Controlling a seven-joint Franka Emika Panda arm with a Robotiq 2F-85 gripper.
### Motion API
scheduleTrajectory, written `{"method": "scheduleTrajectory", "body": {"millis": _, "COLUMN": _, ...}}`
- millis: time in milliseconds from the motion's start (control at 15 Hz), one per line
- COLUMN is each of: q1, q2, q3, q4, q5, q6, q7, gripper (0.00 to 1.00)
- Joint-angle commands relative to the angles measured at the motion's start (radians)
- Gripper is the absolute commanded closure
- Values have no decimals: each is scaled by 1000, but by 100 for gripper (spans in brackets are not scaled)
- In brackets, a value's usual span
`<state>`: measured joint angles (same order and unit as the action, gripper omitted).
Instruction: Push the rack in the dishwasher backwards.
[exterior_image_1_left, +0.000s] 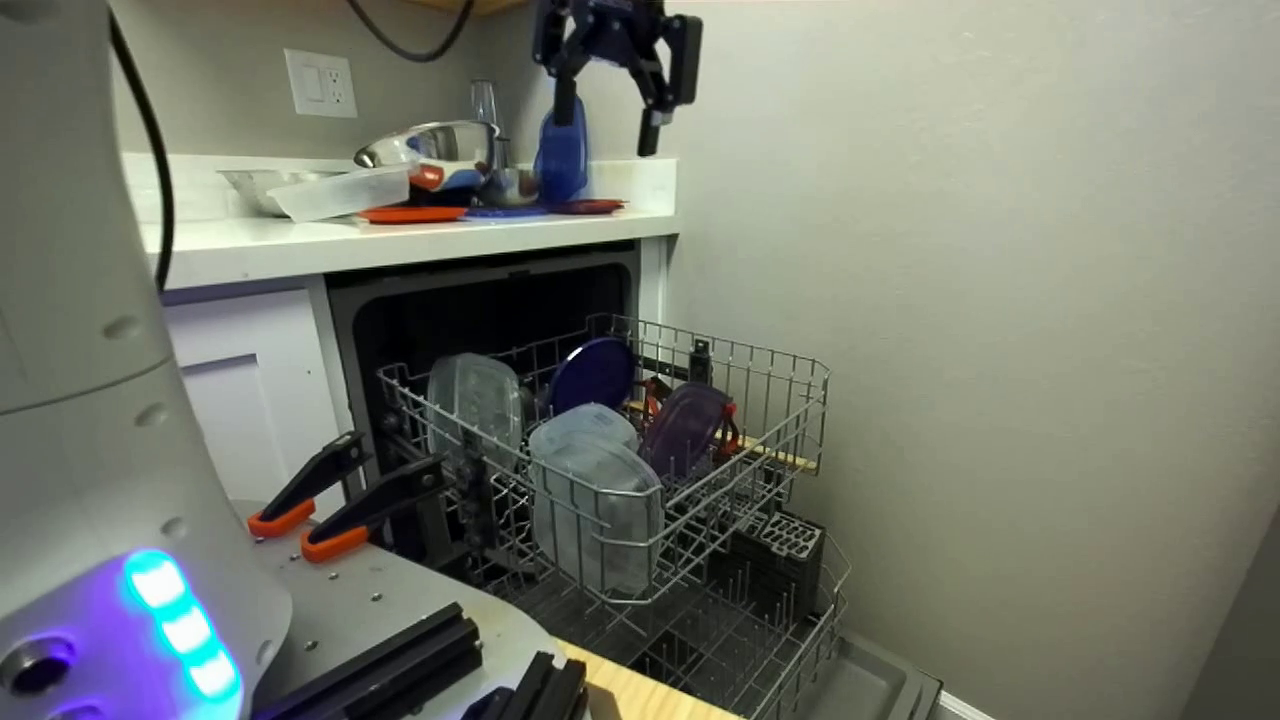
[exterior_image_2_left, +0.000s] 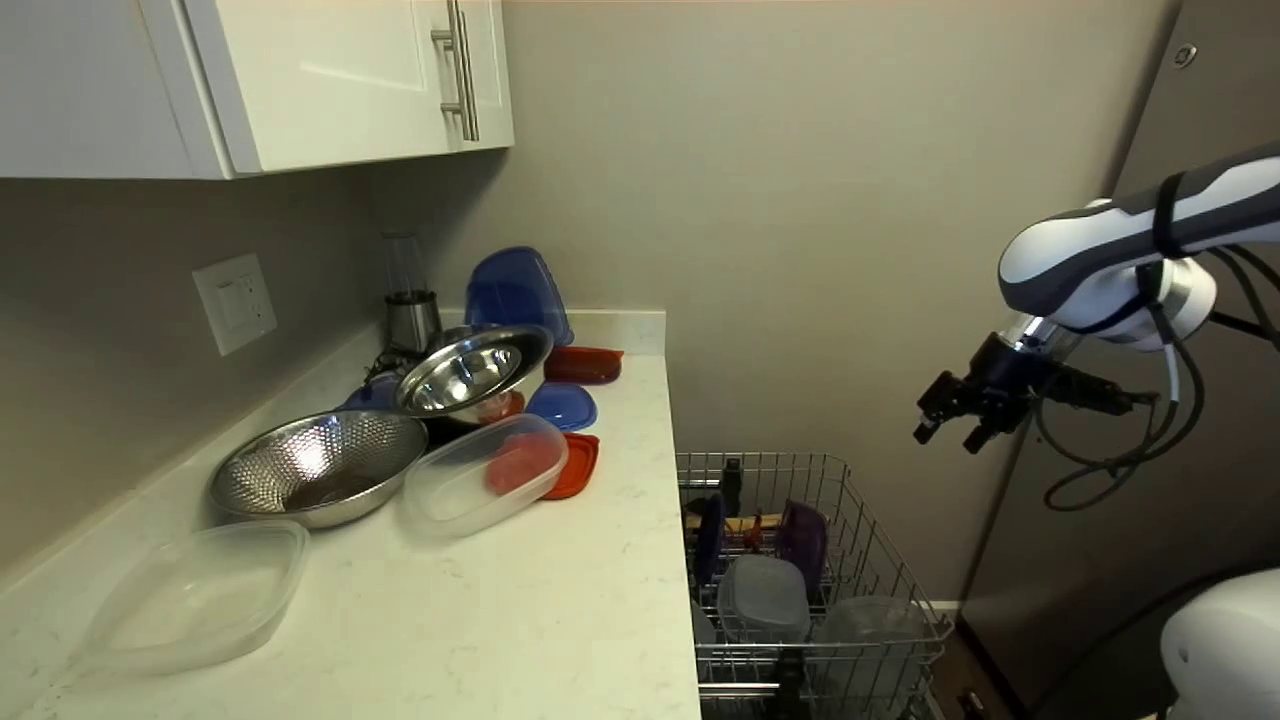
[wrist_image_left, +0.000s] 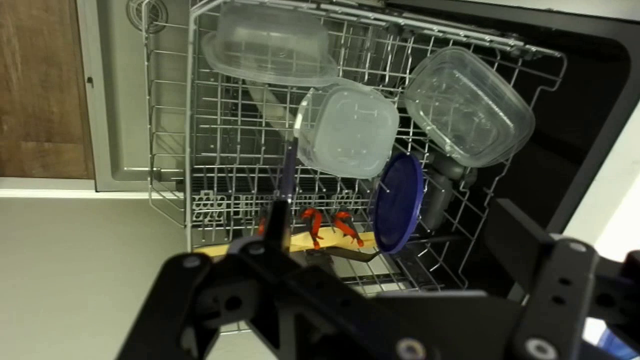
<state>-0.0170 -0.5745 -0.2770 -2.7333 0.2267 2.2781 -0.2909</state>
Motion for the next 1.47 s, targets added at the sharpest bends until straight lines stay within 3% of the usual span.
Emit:
{"method": "scheduleTrajectory", "body": {"millis": 0, "q1": -52, "q2": 117, "q3": -101, "q4": 69, "q5": -24, "q6": 20, "q7": -159, "gripper": 0}}
{"method": "scheduleTrajectory", "body": {"millis": 333, "q1": -32, "q2": 376, "q3": -227, "q4": 205, "q5": 86, "q6": 111, "q7": -331, "gripper": 0}}
{"method": "scheduleTrajectory", "body": {"millis": 467, "q1": -33, "q2": 484, "q3": -224, "q4": 250, "q5": 166, "q6": 153, "q7": -383, "gripper": 0}}
{"method": "scheduleTrajectory", "body": {"millis": 800, "q1": -123, "q2": 708, "q3": -104, "q4": 342, "q5": 265, "q6": 203, "q7": -417, "gripper": 0}}
{"method": "scheduleTrajectory", "body": {"millis": 1067, "q1": -219, "q2": 834, "q3": -3, "q4": 406, "q5": 236, "q6": 237, "q7": -386, "gripper": 0}}
{"method": "scheduleTrajectory", "body": {"millis": 1400, "q1": -315, "q2": 933, "q3": 72, "q4": 470, "q5": 210, "q6": 250, "q7": -359, "gripper": 0}}
